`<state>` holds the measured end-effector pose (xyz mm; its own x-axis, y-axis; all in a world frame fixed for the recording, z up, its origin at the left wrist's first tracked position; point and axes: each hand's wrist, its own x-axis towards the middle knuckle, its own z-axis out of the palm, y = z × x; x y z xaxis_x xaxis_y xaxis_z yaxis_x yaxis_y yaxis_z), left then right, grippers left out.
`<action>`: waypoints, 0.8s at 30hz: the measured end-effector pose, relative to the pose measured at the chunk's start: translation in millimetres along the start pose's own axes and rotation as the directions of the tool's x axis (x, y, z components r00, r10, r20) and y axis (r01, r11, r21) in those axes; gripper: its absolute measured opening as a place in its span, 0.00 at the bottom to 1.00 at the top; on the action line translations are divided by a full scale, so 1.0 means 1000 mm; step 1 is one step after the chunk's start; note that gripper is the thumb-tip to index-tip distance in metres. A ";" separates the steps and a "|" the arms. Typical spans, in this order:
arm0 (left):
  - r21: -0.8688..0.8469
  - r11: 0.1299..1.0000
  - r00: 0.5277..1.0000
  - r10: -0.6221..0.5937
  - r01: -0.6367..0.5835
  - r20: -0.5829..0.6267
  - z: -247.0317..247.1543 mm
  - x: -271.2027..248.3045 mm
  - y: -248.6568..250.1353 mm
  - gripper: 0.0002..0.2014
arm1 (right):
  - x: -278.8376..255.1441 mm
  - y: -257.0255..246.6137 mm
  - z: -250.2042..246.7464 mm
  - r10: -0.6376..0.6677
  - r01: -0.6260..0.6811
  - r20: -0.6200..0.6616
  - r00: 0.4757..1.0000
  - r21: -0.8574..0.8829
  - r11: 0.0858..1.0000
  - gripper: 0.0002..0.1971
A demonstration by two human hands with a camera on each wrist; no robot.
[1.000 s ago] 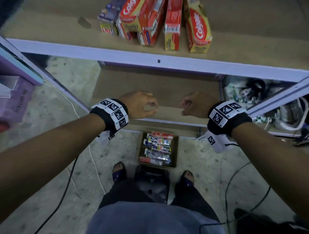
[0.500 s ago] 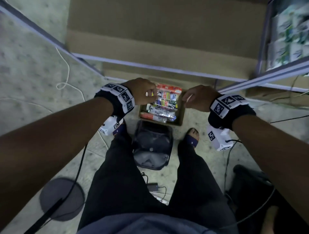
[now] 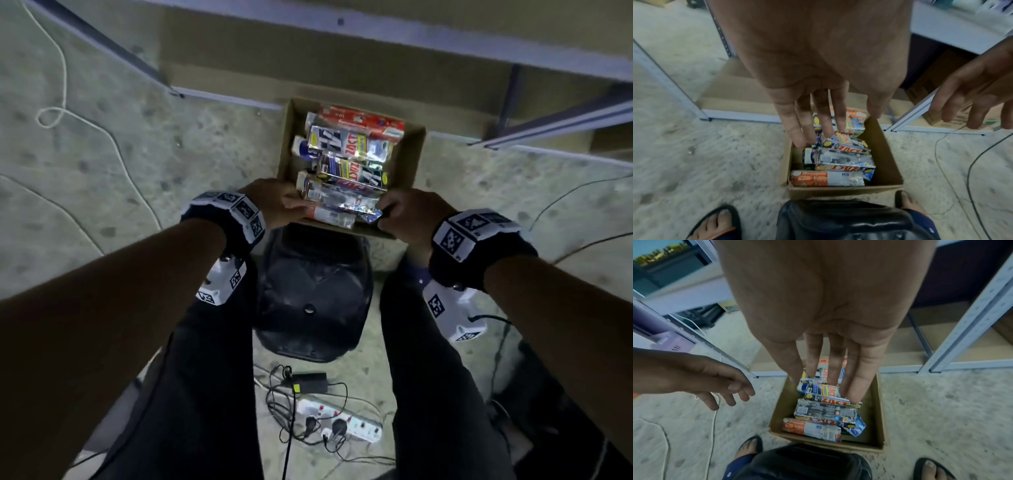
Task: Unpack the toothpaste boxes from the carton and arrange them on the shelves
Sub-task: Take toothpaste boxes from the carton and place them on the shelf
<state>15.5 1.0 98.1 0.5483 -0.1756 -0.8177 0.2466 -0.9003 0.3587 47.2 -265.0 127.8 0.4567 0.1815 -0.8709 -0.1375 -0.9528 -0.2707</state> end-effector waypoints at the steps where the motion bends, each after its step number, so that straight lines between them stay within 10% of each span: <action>1: -0.001 1.000 1.000 -0.009 0.009 -0.004 0.009 0.010 -0.008 0.24 | 0.013 0.004 0.008 0.003 -0.003 -0.008 1.000 0.000 1.000 0.18; 24: -0.073 0.992 0.994 -0.103 0.101 -0.020 0.103 0.171 -0.071 0.35 | 0.184 0.063 0.114 -0.005 -0.004 -0.183 0.983 -0.051 0.999 0.33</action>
<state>9.7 -6.2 -113.8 0.5362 -0.0738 -0.8409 0.3585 -0.8820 0.3060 22.2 -263.5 -96.0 0.6104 0.1388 -0.7798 -0.0946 -0.9647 -0.2458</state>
